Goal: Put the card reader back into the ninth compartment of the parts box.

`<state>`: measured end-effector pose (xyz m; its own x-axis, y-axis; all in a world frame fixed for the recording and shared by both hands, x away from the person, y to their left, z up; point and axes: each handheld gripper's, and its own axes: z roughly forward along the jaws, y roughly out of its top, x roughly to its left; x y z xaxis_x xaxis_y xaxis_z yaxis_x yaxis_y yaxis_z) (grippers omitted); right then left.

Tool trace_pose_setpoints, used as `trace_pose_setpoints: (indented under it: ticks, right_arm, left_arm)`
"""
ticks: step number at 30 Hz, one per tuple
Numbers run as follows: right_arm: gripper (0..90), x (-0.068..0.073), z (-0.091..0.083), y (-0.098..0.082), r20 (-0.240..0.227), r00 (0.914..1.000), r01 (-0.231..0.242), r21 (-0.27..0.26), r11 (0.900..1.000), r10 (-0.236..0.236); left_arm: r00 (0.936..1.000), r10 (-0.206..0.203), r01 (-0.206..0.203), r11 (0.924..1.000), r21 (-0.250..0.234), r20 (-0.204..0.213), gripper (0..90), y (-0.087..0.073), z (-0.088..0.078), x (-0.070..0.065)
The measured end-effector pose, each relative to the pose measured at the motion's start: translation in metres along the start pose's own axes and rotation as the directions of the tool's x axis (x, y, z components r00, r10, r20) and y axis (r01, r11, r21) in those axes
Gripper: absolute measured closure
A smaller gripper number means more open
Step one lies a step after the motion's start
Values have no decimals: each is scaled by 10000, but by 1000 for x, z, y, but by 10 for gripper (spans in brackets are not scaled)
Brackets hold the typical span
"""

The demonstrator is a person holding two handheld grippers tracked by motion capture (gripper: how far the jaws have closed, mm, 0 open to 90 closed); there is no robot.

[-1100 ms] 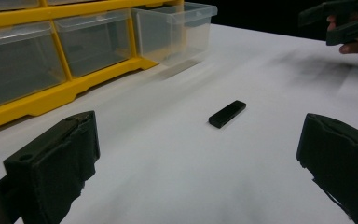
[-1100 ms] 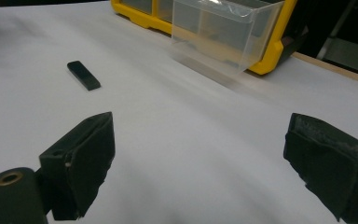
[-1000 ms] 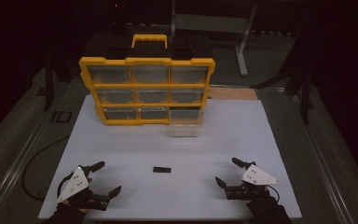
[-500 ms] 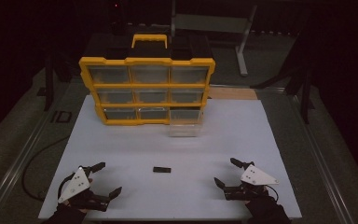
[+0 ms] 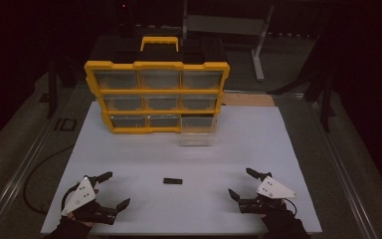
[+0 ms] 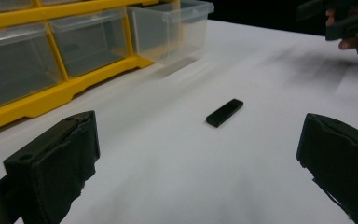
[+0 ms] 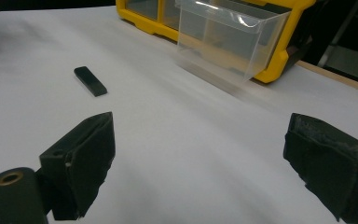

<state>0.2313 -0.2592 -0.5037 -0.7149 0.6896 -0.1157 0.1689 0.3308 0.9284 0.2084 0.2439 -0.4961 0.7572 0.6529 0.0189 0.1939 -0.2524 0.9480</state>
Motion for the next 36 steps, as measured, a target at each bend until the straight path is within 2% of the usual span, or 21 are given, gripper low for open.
trace_pose_setpoints:
  ticks: [4, 8, 11, 15, 22, 24, 29, 34, 36]
  right_arm:
    - [91, 2, 1, 0, 36, 10000, -34, 86, 10000, 34]
    - [91, 3, 1, 1, 45, 10000, 86, 67, 9999, -86]
    - [91, 4, 1, 1, 105, 9999, 86, 16, 10000, -87]
    - [91, 5, 1, 2, 134, 9998, 124, -46, 9999, -123]
    - [91, 5, 0, 3, 92, 9997, 209, 29, 9998, -209]
    - [91, 5, 0, 3, 97, 9998, 163, -17, 9999, -163]
    - [91, 5, 0, 2, 47, 9998, 183, -54, 9998, -183]
    - [91, 5, 0, 3, 3, 9999, 142, -128, 9998, -142]
    - [91, 5, 0, 3, -6, 9999, 141, -117, 9998, -141]
  left_arm:
    - [10000, 46, -46, 10000, 51, 48, 2, 5, 0, 1]
    - [9994, 317, -320, 9990, 299, 110, 3, 12, 0, 2]
    - [9994, 227, -236, 9991, 363, 267, 2, 15, 0, 6]
    - [9984, 433, -450, 9979, 462, 353, 2, 23, 0, 9]
    - [9932, 797, -893, 9892, 1159, 851, 2, 37, 7, 11]
    - [9924, 932, -1022, 9881, 1152, 805, 3, 42, 8, 12]
    - [9899, 1014, -1135, 9856, 1250, 996, 3, 52, 15, 14]
    - [9829, 1294, -1475, 9792, 1394, 1309, 2, 61, 24, 13]
    - [9817, 1447, -1618, 9766, 1417, 1237, 2, 65, 28, 13]
